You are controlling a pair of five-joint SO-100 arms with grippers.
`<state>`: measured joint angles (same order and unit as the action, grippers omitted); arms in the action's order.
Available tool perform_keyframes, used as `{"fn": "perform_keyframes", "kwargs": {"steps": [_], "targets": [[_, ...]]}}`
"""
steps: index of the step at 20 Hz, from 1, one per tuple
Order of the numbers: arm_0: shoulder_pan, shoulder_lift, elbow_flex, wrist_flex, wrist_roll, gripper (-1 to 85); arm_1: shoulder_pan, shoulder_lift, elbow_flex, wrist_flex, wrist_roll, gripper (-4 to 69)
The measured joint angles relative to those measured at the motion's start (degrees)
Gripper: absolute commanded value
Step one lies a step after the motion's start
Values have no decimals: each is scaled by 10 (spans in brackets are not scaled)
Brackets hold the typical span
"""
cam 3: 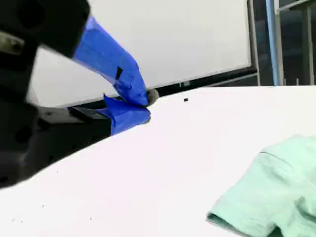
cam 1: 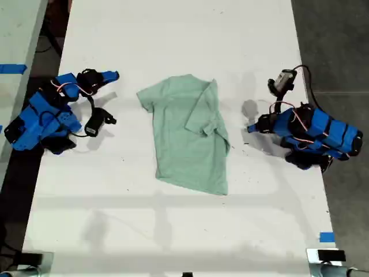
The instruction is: Fold t shirt
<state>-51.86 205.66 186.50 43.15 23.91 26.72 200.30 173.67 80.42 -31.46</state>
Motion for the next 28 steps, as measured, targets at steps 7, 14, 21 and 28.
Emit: {"fn": "perform_keyframes", "kwargs": {"steps": [7,14,21,28], "targets": [[56,0,0,48,-53,137,0,0,2,0,6,9],[53,-4,-21,15,-24,-1,2,0,2,0,6,9],[30,-534,-485,174,47,253,11,0,2,0,6,9],[-39,-962,-584,66,113,286,11,0,2,0,6,9]]}}
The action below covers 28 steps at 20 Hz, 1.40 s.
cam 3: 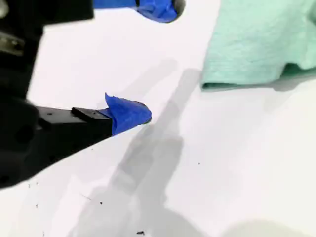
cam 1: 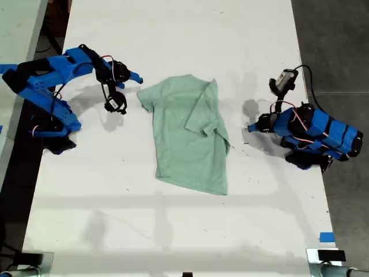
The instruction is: Fold t shirt
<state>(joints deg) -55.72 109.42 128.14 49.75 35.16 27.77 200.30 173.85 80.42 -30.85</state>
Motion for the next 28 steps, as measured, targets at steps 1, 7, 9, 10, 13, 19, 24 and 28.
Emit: {"fn": "perform_keyframes", "kwargs": {"steps": [1,7,9,10,13,19,24,28], "targets": [[4,-26,-11,-13,0,285,0,0,0,0,0,9],[52,-156,-91,-40,0,162,0,0,0,0,0,9],[68,-200,-127,-38,0,-2,0,0,0,0,0,9],[70,-222,-147,-31,-1,-2,0,0,0,0,0,9],[76,-246,-188,-4,-8,-2,0,0,0,0,1,9],[144,-232,-347,137,-18,-2,0,0,0,0,1,9],[253,-248,-591,219,-24,-3,0,0,0,0,1,9],[302,-276,-669,211,-29,-3,0,0,0,0,1,9]]}}
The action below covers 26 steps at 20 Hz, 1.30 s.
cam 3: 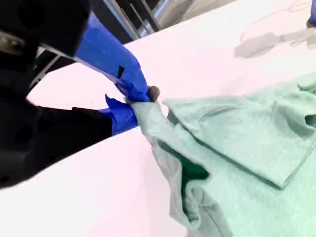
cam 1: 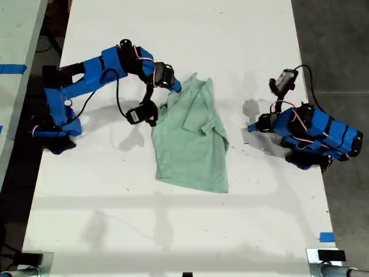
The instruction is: Fold t shirt
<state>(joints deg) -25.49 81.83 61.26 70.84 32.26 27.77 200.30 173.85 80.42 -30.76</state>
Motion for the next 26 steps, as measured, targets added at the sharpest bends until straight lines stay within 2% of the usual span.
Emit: {"fn": "perform_keyframes", "kwargs": {"steps": [1,2,3,5,9,10,13,16,19,21,26], "targets": [[7,-9,-1,-10,-5,59,0,0,0,0,0,9],[12,-21,-1,-21,-11,194,0,0,0,0,0,9],[16,-33,-1,-35,-17,261,0,0,0,0,0,9],[18,-56,-1,-56,-37,275,0,0,0,0,0,9],[18,-65,-1,-72,-47,243,0,0,0,0,0,9],[14,-63,-1,-71,-47,217,0,0,0,0,0,9],[-23,22,41,-38,-47,49,0,0,0,0,0,9],[-96,176,193,-44,-47,3,0,0,0,0,0,9],[-175,370,423,-103,-36,-1,0,0,0,0,0,9],[-192,457,568,-156,-32,-2,0,0,0,0,0,9],[-185,485,871,-400,-22,-2,0,0,0,0,0,9]]}}
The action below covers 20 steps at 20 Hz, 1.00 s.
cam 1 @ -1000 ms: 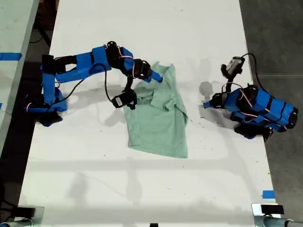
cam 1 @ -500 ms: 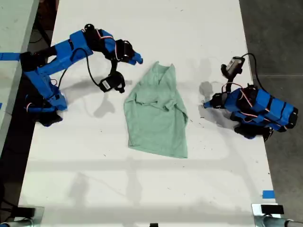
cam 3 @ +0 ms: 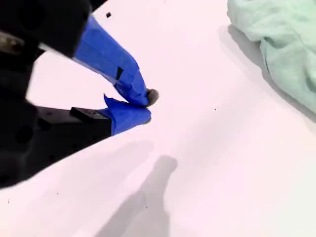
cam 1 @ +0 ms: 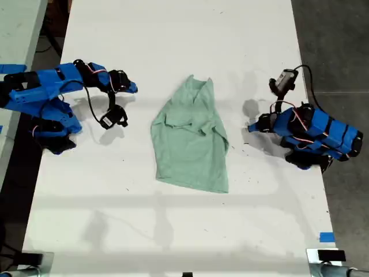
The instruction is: Fold t shirt
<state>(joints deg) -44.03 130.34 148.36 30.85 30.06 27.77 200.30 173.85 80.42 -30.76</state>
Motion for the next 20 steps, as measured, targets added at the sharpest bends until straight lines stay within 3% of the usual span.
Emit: {"fn": "perform_keyframes", "kwargs": {"steps": [3,6,8,11,20], "targets": [[33,-4,101,-169,67,-2,0,0,0,0,0,9],[31,88,186,-219,78,-2,0,0,0,0,0,9],[-16,277,307,-173,59,-2,0,0,0,0,0,9],[-113,652,381,67,21,-2,0,0,0,0,0,9],[-105,757,381,100,4,-2,0,0,0,0,0,9]]}}
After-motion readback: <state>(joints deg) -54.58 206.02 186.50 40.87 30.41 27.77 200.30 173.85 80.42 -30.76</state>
